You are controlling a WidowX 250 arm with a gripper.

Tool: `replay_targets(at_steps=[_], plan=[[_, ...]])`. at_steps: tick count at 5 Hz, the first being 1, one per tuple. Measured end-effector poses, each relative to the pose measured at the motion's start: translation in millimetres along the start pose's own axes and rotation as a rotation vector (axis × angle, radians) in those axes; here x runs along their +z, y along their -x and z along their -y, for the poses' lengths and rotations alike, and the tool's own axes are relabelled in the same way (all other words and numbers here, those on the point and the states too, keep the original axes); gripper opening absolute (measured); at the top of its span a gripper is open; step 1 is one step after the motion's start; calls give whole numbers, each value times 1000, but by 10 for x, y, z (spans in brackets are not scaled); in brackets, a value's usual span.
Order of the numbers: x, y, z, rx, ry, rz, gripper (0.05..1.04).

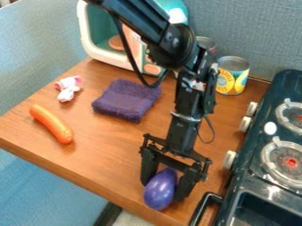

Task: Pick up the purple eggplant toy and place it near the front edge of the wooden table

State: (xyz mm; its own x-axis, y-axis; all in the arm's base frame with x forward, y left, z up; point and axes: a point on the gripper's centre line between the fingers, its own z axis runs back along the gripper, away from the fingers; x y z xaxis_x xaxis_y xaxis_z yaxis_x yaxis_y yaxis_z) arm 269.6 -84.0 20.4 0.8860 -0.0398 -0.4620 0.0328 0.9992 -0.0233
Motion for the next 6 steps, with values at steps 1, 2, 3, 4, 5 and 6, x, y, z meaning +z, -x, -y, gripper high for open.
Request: replay_targets(at_steps=[1,2,3,4,5,6], plan=[[123,22,17,4,5,45,999],[165,26,14,7,8,63,999],[262,50,30,10,17,102,999],[480,123,-46,32,8,176,999],[794,233,-477,96,-32,245,999],[900,250,-866,115,-61,268,999]])
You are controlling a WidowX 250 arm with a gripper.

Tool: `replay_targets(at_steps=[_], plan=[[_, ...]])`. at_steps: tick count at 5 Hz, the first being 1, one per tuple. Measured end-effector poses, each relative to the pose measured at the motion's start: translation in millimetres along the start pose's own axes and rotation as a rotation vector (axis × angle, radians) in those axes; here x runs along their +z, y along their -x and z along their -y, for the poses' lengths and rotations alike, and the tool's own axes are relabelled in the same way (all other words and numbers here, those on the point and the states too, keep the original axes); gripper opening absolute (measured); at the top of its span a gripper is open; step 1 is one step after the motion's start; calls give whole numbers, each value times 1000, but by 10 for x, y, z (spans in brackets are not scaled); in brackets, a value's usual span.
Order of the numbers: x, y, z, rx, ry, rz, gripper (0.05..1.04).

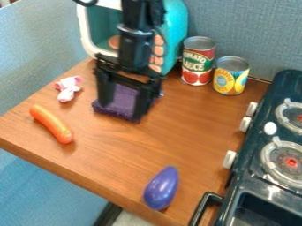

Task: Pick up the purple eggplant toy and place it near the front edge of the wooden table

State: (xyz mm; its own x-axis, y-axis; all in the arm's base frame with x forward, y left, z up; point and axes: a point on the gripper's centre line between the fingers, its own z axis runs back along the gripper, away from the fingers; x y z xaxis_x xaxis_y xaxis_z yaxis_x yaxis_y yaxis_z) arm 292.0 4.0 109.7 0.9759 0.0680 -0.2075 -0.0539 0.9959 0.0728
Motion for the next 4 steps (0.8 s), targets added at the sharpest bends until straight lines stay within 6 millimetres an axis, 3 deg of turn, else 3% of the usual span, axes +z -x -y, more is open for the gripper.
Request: replay_targets(at_steps=[2,4], plan=[[71,-301,-529,-14,48,125,999],[150,-729,-609,-74,12,202,999]])
